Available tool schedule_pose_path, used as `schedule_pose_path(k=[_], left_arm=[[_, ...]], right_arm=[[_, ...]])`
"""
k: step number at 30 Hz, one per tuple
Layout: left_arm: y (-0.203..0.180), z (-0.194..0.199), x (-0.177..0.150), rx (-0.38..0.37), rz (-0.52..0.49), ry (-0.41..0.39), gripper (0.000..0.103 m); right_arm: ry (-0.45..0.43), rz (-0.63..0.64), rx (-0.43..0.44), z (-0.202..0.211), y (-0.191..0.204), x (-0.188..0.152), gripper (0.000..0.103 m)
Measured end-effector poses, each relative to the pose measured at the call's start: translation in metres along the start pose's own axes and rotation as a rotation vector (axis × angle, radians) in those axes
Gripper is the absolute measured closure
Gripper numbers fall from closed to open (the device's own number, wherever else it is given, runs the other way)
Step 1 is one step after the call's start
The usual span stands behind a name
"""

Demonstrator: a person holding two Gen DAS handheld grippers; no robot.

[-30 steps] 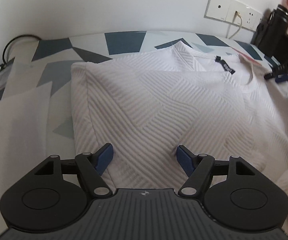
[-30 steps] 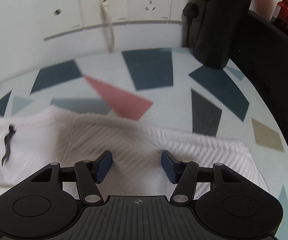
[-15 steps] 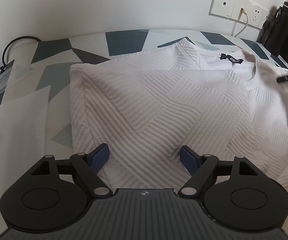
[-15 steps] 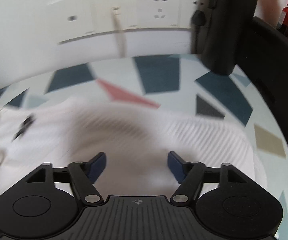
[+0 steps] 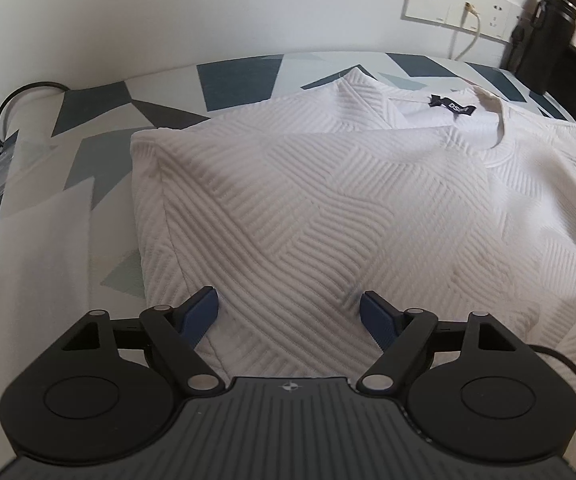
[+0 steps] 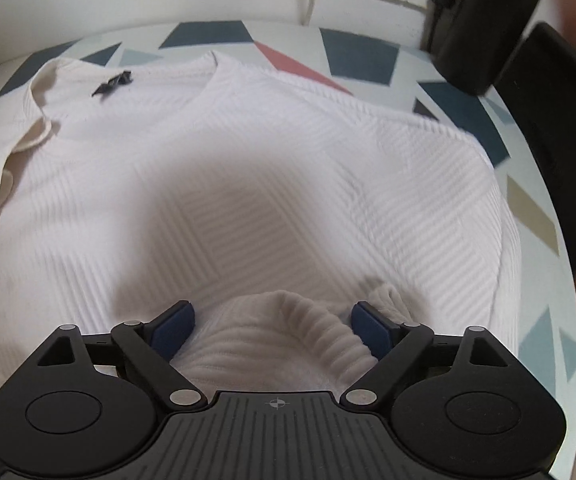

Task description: Fold clothes

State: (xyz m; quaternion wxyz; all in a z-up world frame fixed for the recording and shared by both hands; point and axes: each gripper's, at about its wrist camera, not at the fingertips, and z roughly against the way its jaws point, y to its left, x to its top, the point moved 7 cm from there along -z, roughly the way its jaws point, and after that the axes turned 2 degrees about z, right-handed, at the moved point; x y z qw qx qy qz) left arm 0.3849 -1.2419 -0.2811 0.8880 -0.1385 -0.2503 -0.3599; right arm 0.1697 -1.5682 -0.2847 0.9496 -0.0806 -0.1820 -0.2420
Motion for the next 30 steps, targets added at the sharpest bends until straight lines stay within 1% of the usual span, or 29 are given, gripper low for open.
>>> schedule_pose_path(k=[4,6,9,10,11,12,14,16,17,20,21,22,23,26,28,30], left_arm=[[0.001,0.003,-0.004,-0.007,-0.019,-0.007,0.024],[0.001,0.004,-0.006,-0.009,-0.025,-0.011,0.023],[0.002,0.004,-0.003,-0.012,0.005,-0.010,0.023],[0.003,0.004,0.001,-0.021,0.028,-0.002,0.024],[0.003,0.005,0.007,-0.036,0.051,0.000,0.027],[0.003,0.008,0.015,-0.054,0.068,-0.014,0.035],[-0.004,0.017,0.040,-0.083,0.067,-0.065,0.036],[-0.017,0.019,0.069,-0.106,0.031,-0.111,0.036],[-0.025,0.016,0.082,-0.113,0.007,-0.124,0.036],[-0.039,-0.013,0.115,-0.113,-0.043,-0.121,0.036],[-0.042,-0.026,0.124,-0.103,-0.052,-0.112,0.041],[-0.041,-0.040,0.130,-0.084,-0.053,-0.102,0.052],[-0.039,-0.053,0.135,-0.064,-0.050,-0.089,0.055],[-0.036,-0.084,0.142,-0.030,-0.053,-0.053,0.055],[-0.038,-0.096,0.143,-0.018,-0.071,-0.053,0.055],[-0.040,-0.100,0.147,-0.012,-0.085,-0.073,0.052]], right_arm=[[0.012,-0.034,-0.010,0.008,-0.004,-0.022,0.011],[0.022,-0.050,-0.019,0.011,-0.006,-0.027,0.010],[0.052,-0.066,-0.037,0.011,-0.005,-0.026,0.009],[0.071,-0.071,-0.042,0.011,-0.005,-0.022,0.012],[0.062,-0.077,-0.041,0.014,-0.005,-0.014,0.014],[0.040,-0.083,-0.036,0.019,-0.004,-0.005,0.019],[-0.013,-0.106,-0.014,0.029,-0.002,0.017,0.017],[-0.079,-0.143,0.029,0.037,0.000,0.047,0.009],[-0.105,-0.153,0.039,0.038,0.002,0.061,0.008],[-0.144,-0.159,0.024,0.023,0.006,0.099,0.001],[-0.154,-0.146,0.008,0.015,0.010,0.108,0.001],[-0.159,-0.125,-0.012,0.005,0.014,0.115,0.001],[-0.152,-0.105,-0.017,-0.007,0.019,0.121,0.001],[-0.103,-0.062,-0.007,-0.040,0.037,0.128,0.001],[-0.110,-0.039,-0.014,-0.054,0.044,0.132,0.001],[-0.126,-0.068,-0.013,-0.063,0.043,0.142,0.001]])
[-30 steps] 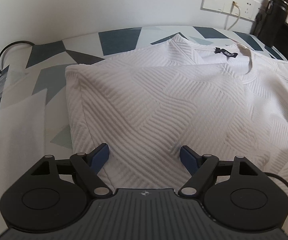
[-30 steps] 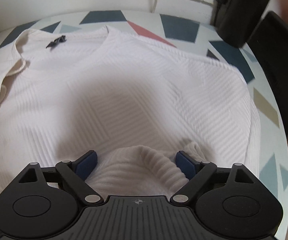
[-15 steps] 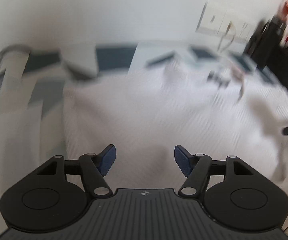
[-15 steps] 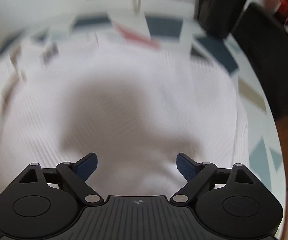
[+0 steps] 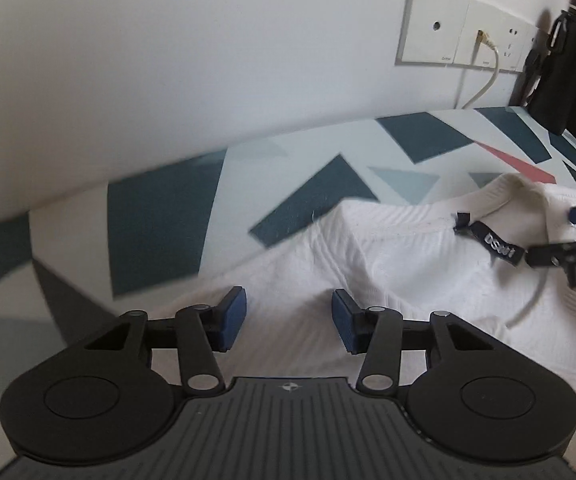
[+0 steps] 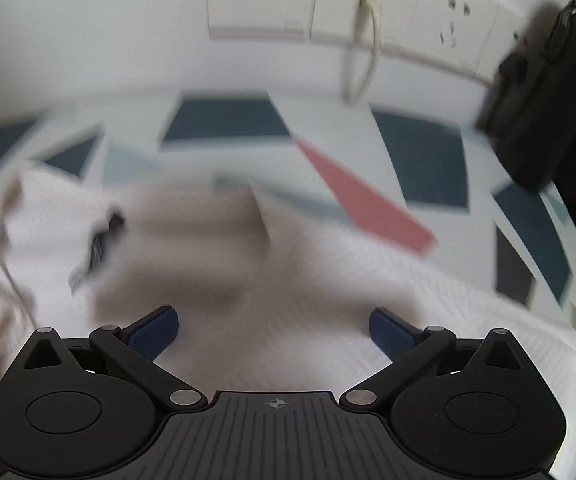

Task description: Fold clothes

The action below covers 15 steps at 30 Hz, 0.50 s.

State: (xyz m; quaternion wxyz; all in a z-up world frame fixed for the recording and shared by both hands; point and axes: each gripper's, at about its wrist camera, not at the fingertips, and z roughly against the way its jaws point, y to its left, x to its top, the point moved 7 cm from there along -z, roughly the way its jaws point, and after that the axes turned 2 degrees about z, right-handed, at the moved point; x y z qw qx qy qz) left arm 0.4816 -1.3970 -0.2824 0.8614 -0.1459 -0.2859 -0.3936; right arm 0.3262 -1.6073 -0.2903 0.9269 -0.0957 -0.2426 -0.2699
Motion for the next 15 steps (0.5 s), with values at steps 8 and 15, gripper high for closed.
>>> schedule_pose_path(k=[8,15], left_arm=[[0.006,-0.021,0.026,0.023,0.058,-0.039,0.048],[0.013,0.002,0.025,0.031,0.108,-0.049,0.029]], right_arm=[[-0.036,-0.084,-0.025,-0.029,-0.011,0.048,0.001],[-0.090,-0.161,-0.029,-0.002,-0.028,0.037,0.001]])
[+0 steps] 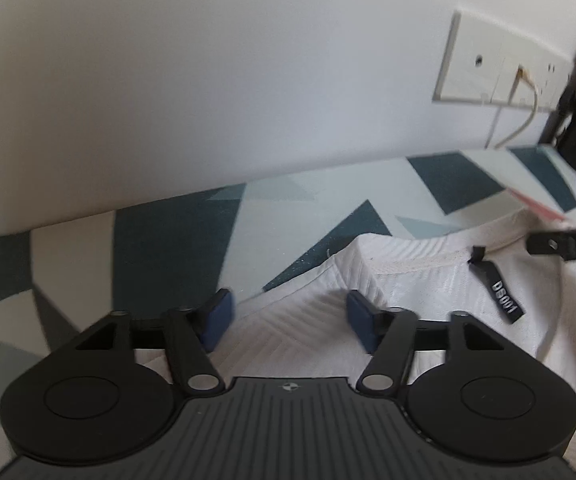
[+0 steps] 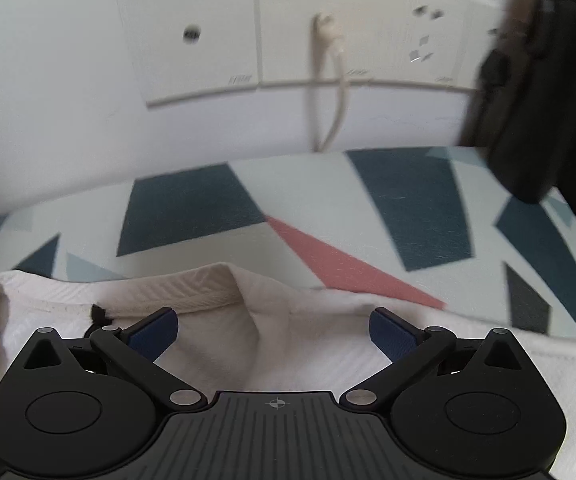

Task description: Fold clothes

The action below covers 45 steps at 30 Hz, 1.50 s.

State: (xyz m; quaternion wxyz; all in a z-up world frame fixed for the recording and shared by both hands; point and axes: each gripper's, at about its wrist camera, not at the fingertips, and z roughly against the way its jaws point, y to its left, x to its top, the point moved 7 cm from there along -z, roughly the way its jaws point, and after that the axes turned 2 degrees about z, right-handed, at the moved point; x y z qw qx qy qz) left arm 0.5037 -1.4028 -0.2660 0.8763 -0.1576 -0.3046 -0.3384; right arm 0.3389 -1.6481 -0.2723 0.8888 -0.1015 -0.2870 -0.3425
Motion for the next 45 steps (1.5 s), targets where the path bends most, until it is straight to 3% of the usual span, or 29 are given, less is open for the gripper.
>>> schedule_pose_path(k=[3,7,12,18,22,30,45], left_arm=[[0.001,0.033,-0.009,-0.028,0.026,-0.035,0.025],[0.002,0.075,-0.032,-0.073,0.081,-0.022,0.021],[-0.013,0.107,-0.070,-0.093,0.109,0.056,0.018],[-0.027,0.126,-0.120,-0.105,0.245,0.193,0.017],[-0.042,0.148,-0.139,-0.092,0.259,0.209,0.017],[-0.083,0.193,-0.160,-0.141,0.301,0.196,0.017],[-0.138,0.235,-0.181,-0.172,0.386,0.150,0.017]], right_arm=[[-0.017,-0.002,0.005,0.028,-0.017,-0.019,0.001],[0.023,-0.044,0.019,0.059,-0.039,-0.062,0.001],[0.068,-0.054,-0.021,0.090,-0.062,-0.117,0.001],[0.113,-0.023,-0.017,0.105,-0.070,-0.158,0.001],[0.092,-0.010,0.011,0.122,-0.068,-0.160,0.001],[0.018,-0.032,0.082,0.167,-0.080,-0.150,0.001],[-0.067,-0.015,0.104,0.227,-0.129,-0.162,0.001]])
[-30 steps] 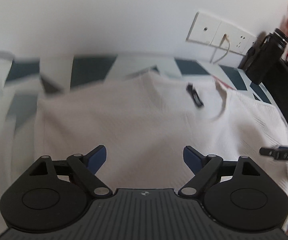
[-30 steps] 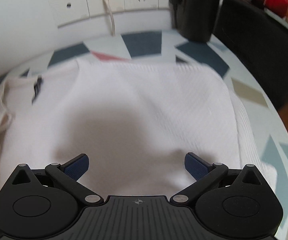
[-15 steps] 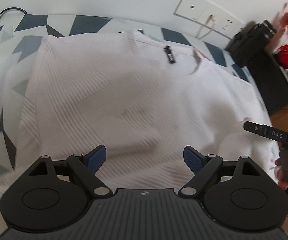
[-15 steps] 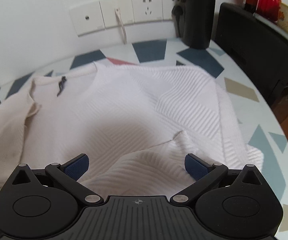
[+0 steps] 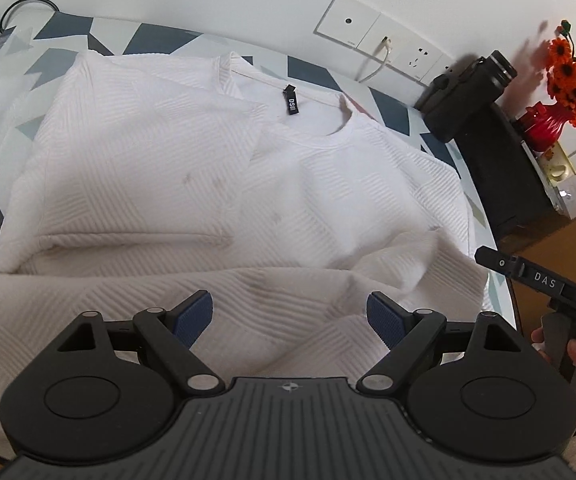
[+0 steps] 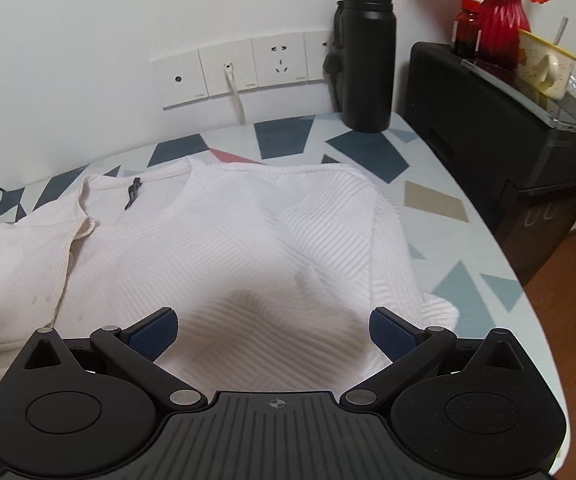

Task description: Fold clothes

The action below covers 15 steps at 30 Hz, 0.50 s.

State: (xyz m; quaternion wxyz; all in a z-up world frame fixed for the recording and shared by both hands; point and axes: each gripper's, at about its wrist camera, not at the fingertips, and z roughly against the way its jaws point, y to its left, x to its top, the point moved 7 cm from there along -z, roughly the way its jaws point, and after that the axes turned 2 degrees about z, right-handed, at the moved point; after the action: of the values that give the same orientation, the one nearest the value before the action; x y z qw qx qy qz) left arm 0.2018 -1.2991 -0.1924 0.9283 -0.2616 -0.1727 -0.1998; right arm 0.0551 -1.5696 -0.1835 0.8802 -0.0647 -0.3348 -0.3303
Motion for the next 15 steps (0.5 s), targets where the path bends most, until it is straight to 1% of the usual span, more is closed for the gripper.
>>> schedule_pose_path(k=[5,9,13,15], left_arm=[[0.000,0.001,-0.011,-0.003,0.049,0.018,0.017],[0.010,-0.003,-0.015,0.026,0.070,0.014,0.015],[0.036,-0.005,-0.012,0.107,0.079,-0.019,0.015],[0.050,-0.006,-0.007,0.162,0.056,-0.040,0.015]], right_arm=[[-0.011,-0.016,0.008,0.008,-0.012,-0.005,0.001],[-0.003,-0.043,0.008,0.005,-0.019,-0.009,0.001],[0.029,-0.072,0.018,-0.008,-0.019,-0.019,0.001],[0.041,-0.086,0.014,-0.014,-0.018,-0.025,0.001]])
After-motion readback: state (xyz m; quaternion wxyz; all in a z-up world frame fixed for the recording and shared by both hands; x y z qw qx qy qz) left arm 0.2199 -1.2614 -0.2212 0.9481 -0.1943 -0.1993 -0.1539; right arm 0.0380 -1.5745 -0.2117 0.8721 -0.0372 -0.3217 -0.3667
